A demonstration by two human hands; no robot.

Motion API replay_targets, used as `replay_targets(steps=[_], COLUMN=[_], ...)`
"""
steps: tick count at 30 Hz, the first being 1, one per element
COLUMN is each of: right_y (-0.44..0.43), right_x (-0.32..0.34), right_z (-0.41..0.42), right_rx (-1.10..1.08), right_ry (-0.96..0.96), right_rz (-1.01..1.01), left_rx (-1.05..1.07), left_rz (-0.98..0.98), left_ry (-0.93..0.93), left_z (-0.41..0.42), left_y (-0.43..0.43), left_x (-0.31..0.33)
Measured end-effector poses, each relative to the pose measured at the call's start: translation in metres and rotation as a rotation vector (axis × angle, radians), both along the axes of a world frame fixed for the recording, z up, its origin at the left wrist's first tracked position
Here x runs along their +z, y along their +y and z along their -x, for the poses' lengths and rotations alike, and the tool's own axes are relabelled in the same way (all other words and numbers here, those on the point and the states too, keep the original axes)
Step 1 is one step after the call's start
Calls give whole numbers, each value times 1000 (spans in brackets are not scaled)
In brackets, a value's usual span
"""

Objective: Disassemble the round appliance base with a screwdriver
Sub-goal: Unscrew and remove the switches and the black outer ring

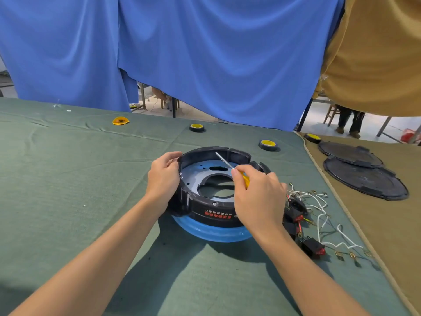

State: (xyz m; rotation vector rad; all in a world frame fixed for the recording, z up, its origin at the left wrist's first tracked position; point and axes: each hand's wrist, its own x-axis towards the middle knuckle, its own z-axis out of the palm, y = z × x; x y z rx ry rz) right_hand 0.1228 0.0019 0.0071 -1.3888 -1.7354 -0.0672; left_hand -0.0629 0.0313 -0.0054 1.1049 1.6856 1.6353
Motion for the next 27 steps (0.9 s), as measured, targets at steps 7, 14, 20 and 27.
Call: replay_targets(steps=[7, 14, 20, 27], right_y=[31, 2, 29, 34], right_x=[7, -10, -11, -8], right_z=[-8, 15, 3, -12], right_rx=[98, 46, 98, 56], right_ry=[78, 248, 207, 22], right_rz=[55, 46, -28, -227], left_rx=[-52, -206, -213, -81], left_rz=[-67, -120, -131, -190], left_ry=[-81, 310, 321, 585], left_z=[11, 18, 23, 16], left_y=[-11, -16, -14, -16], left_x=[-2, -2, -12, -21])
